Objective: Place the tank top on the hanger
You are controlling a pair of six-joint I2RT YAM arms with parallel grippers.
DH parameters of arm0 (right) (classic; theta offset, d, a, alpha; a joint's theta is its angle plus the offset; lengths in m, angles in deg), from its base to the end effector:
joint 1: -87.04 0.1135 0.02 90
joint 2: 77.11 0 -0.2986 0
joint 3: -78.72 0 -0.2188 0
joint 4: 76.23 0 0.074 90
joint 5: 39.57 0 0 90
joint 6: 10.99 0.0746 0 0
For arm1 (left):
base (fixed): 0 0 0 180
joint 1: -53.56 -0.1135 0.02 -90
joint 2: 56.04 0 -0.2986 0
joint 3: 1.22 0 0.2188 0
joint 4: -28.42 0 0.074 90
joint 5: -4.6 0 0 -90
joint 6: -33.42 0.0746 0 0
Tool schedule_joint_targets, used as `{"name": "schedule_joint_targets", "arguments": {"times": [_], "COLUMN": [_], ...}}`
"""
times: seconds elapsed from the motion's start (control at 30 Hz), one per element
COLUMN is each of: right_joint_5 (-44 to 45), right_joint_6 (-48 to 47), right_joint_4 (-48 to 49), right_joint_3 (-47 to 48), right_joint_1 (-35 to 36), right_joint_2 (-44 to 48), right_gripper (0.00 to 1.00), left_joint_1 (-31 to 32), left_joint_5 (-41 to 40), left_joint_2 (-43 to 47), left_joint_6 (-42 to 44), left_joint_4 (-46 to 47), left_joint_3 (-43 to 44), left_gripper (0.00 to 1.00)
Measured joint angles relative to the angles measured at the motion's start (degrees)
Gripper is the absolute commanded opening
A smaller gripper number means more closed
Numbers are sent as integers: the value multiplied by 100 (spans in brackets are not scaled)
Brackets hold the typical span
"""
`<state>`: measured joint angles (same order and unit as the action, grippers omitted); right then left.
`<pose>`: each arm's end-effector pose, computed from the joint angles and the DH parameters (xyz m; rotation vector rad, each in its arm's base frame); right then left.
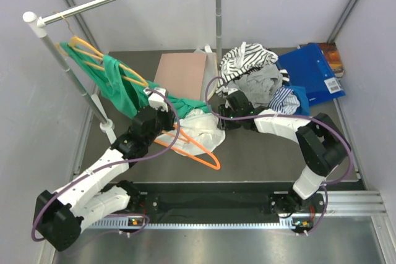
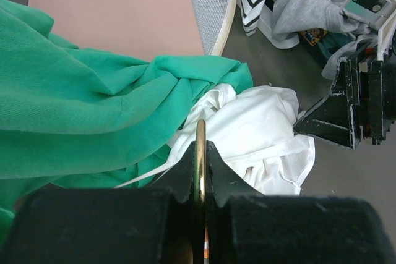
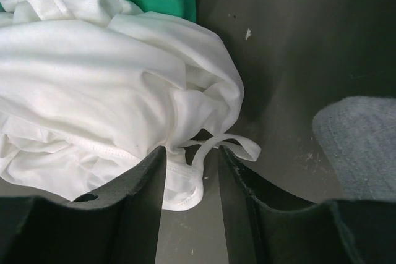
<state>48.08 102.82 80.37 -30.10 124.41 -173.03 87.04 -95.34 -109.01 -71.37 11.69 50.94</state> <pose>0.2752 0.2140 0.2083 -0.3123 2.4620 0.5268 0.1736 -0.0994 0.3043 0.1880 1.8840 -0.4161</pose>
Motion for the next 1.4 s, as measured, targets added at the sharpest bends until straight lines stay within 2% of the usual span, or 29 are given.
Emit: {"name": "schedule_joint_targets", "arguments": {"times": [0.23, 0.37, 0.53, 0.7, 0.87, 0.9, 1.0, 1.03, 1.13, 1.27, 1.4], "right_joint_5": [9, -79, -81, 129, 800, 927, 1283, 1360, 1375, 1250, 942], "right_joint_6": [52, 98, 157, 131, 74, 70, 79, 94, 125, 118, 26], "right_joint_4": [31, 76, 37, -435, -1292, -1451, -1893, -1969, -2020, -1843, -1611], "right_joint_3": [-9, -9, -24, -96, -79, -48, 146, 192, 212, -2, -332], "right_joint_1": [-17, -37, -39, -37, 96, 155, 385, 466, 608, 520, 269], "right_joint_2": [-55, -203, -238, 243, 1611, 1884, 2555, 2704, 3034, 3193, 2957], "right_gripper": [35, 16, 0, 0, 1, 2, 26, 41, 65, 70, 67], "left_joint_1": [0, 0, 0, 0, 0, 0, 0, 0, -2, -7, -7], "left_joint_5": [0, 0, -13, -118, -315, -352, -590, -693, -1010, -1263, -1357], "left_joint_2": [-2, -2, -15, -249, -450, -470, -518, -529, -549, -553, -551], "left_joint_6": [2, 7, 31, 57, 162, 175, 243, 262, 297, 295, 289], "left_joint_4": [-52, -52, -50, -48, -44, -44, -11, 13, 31, 2, -35], "left_joint_3": [0, -2, 0, 50, 264, 319, 492, 527, 575, 575, 575], "left_gripper": [0, 0, 0, 0, 0, 0, 0, 0, 0, 0, 0]}}
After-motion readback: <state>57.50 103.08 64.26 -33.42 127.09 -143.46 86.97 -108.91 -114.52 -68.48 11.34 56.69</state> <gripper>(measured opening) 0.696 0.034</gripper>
